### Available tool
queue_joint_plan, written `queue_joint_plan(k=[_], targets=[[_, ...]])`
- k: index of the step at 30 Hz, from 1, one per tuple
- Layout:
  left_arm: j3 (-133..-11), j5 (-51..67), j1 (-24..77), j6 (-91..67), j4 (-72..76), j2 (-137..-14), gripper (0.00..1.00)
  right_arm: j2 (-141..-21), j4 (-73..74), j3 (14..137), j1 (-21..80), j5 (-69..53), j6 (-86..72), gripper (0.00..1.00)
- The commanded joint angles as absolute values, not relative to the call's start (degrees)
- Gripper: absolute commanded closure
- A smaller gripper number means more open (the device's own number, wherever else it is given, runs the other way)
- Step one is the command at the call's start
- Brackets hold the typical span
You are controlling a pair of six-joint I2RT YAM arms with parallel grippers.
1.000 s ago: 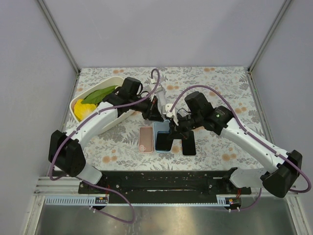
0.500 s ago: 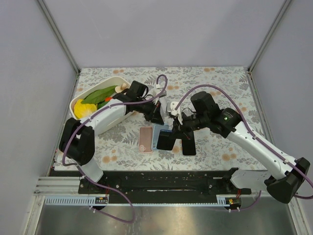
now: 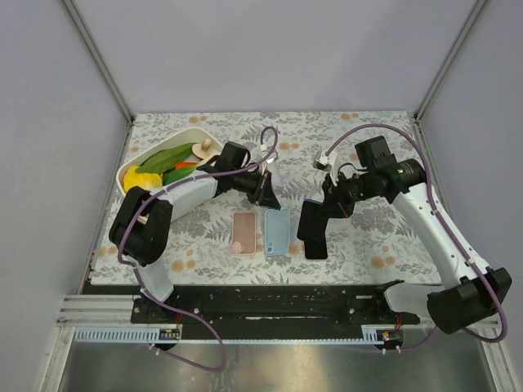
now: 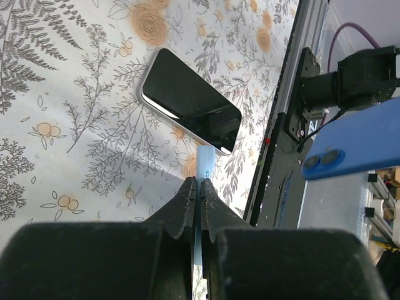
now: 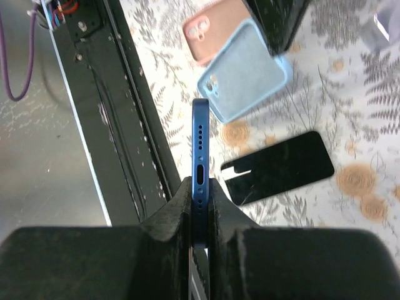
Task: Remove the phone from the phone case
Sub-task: Place the phone case at the center of the board.
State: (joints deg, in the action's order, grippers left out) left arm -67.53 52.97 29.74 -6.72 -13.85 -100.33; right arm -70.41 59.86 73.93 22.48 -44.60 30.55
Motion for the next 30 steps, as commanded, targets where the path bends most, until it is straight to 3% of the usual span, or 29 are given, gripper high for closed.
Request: queue_joint_plan(k=[1, 12, 22, 30], targets=[[-67.06, 55.46, 29.09, -12.04, -4.93, -103.18, 1.00, -74.08, 72.31, 77.26, 16.36, -48.43, 40.68, 1.00], [-68.91, 50.37, 29.00, -7.04, -8.78, -108.01, 0.97, -88.84, 84.28, 78.57, 3.61, -46.85, 55.80, 1.00], [-72.77, 46.06, 29.09, -2.55, -13.62, -111.18, 0.79, -97.55, 79.63, 78.57, 0.53, -42.98, 56.78, 1.00], [-74.97, 43.60, 29.09, -0.70, -15.91, -112.06, 0.53, -101.86, 79.54, 79.28, 0.35, -39.82, 57.66, 1.00]])
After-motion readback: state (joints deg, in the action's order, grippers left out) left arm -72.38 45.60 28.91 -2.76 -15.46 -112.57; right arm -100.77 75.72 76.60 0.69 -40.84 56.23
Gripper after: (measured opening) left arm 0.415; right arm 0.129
